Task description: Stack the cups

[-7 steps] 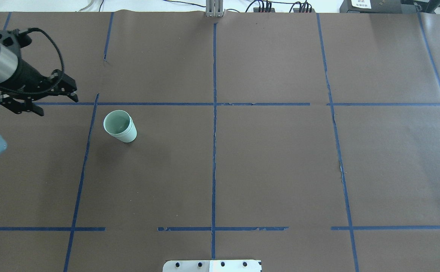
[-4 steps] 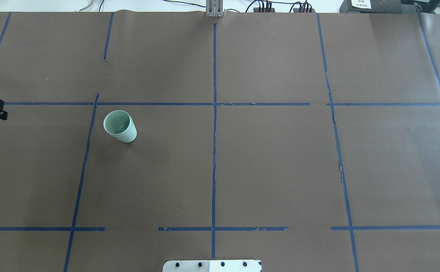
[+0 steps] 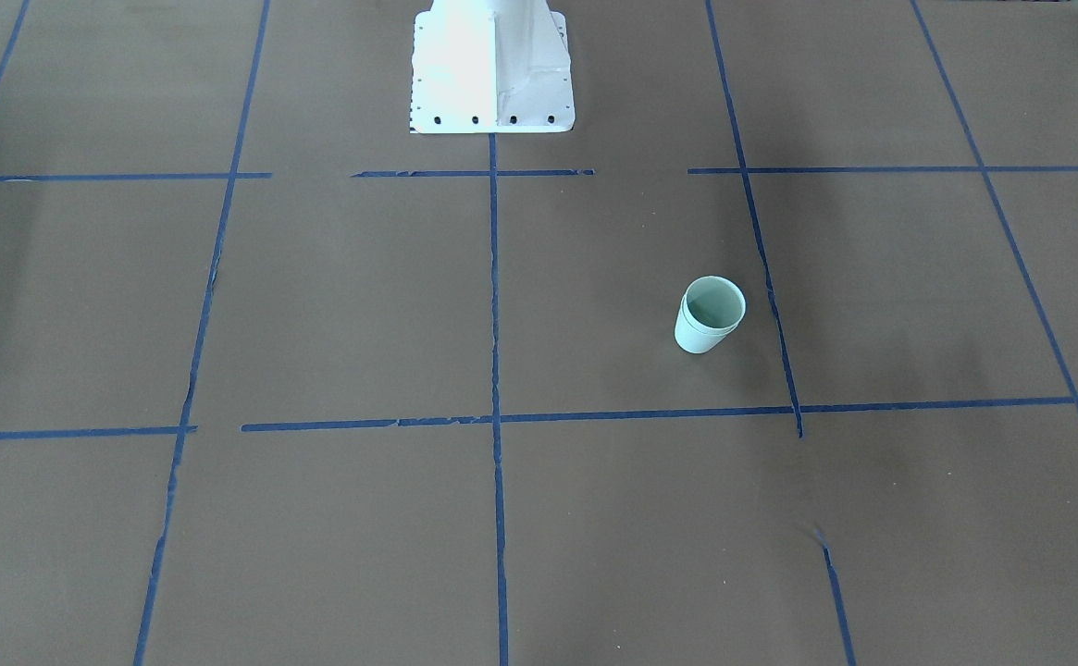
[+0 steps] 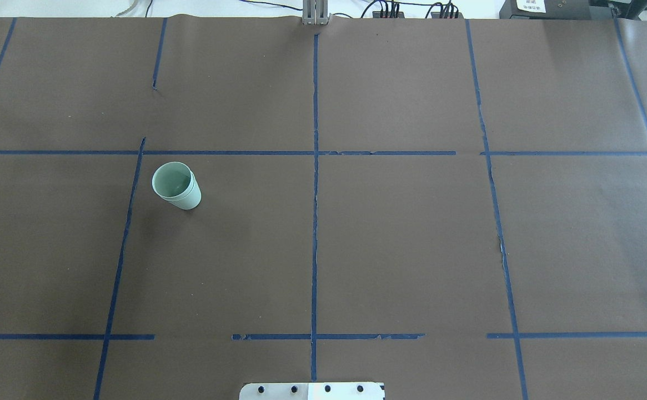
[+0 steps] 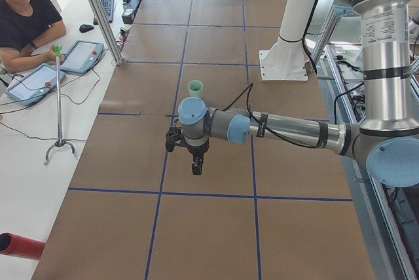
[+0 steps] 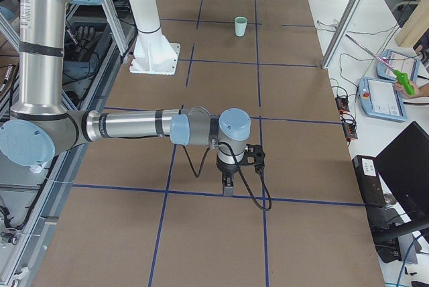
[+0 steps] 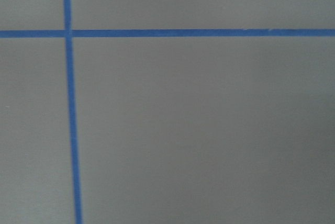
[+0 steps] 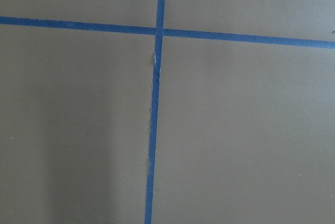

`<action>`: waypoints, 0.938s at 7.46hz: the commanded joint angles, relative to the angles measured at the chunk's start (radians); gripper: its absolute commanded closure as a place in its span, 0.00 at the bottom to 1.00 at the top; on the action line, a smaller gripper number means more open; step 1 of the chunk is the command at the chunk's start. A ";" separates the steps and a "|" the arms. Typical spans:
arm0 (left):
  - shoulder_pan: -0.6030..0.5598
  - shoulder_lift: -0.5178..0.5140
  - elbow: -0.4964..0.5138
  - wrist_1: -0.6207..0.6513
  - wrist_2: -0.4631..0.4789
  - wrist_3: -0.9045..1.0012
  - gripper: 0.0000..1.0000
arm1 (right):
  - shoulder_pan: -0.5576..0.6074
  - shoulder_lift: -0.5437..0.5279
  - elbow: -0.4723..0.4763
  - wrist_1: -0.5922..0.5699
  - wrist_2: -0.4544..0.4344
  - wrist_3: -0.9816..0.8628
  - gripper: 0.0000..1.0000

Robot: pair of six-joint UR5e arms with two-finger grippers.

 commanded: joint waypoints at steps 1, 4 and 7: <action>-0.053 0.008 0.014 0.001 0.000 0.037 0.00 | 0.000 0.000 0.000 -0.001 0.000 0.000 0.00; -0.130 -0.016 0.029 0.007 -0.003 0.063 0.00 | 0.000 0.000 0.000 -0.001 0.000 0.000 0.00; -0.135 -0.013 0.054 0.002 -0.013 0.035 0.00 | 0.000 0.000 0.000 -0.001 0.000 0.000 0.00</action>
